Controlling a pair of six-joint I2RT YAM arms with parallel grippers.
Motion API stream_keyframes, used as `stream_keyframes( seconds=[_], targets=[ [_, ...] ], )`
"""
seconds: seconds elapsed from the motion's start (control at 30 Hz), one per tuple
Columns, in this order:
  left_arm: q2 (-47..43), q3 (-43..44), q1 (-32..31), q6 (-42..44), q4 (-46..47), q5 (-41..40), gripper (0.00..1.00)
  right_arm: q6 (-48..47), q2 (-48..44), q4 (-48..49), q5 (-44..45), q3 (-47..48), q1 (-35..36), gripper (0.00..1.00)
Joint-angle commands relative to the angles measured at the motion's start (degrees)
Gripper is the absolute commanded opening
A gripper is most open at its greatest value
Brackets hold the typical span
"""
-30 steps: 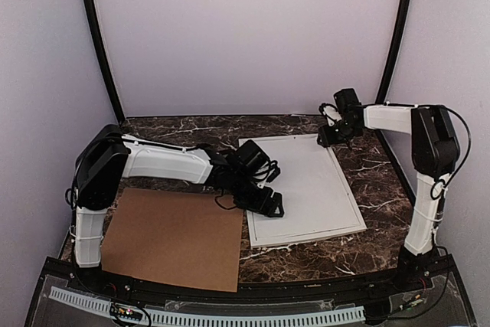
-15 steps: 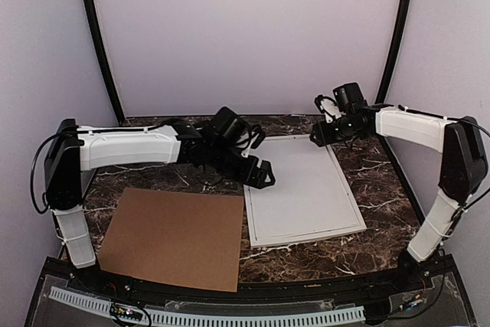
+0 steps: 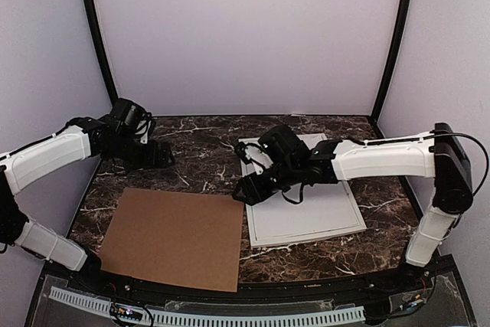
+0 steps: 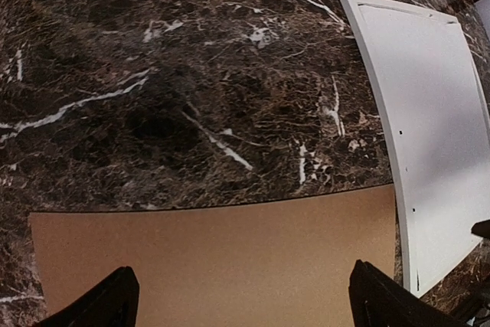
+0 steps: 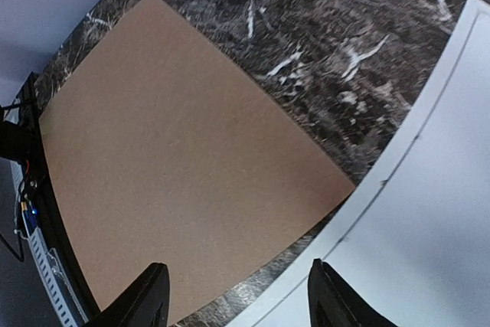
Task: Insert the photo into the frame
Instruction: Adjust the backboard at the center of the board.
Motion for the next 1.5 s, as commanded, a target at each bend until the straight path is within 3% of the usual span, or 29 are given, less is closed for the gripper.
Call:
stream_keyframes(
  seconds=[0.0,0.2,0.47,0.7,1.17,1.47],
  targets=[
    [-4.5,-3.9,6.8,1.8,-2.2,2.4,0.99,4.9,7.0,0.8,0.5,3.1,4.8,0.62],
    [-5.5,-7.8,12.7,1.9,-0.2,8.0,0.99,7.7,8.0,-2.9,2.3,0.2,8.4,0.60],
    [-5.5,-10.1,12.8,0.4,3.4,11.0,0.99,13.4,-2.2,-4.1,4.1,-11.2,8.4,0.61],
    [-5.0,-10.7,12.7,0.4,4.8,11.5,0.99,15.8,-5.2,-1.7,2.4,-18.3,6.8,0.62],
    [-3.4,-12.1,12.7,0.1,6.7,12.3,0.99,15.4,-1.8,0.3,-1.2,-19.8,5.3,0.61],
    [-2.6,-11.8,12.7,0.4,7.3,12.2,0.99,15.5,-7.7,-1.3,-0.5,-20.3,3.6,0.62]
  ],
)
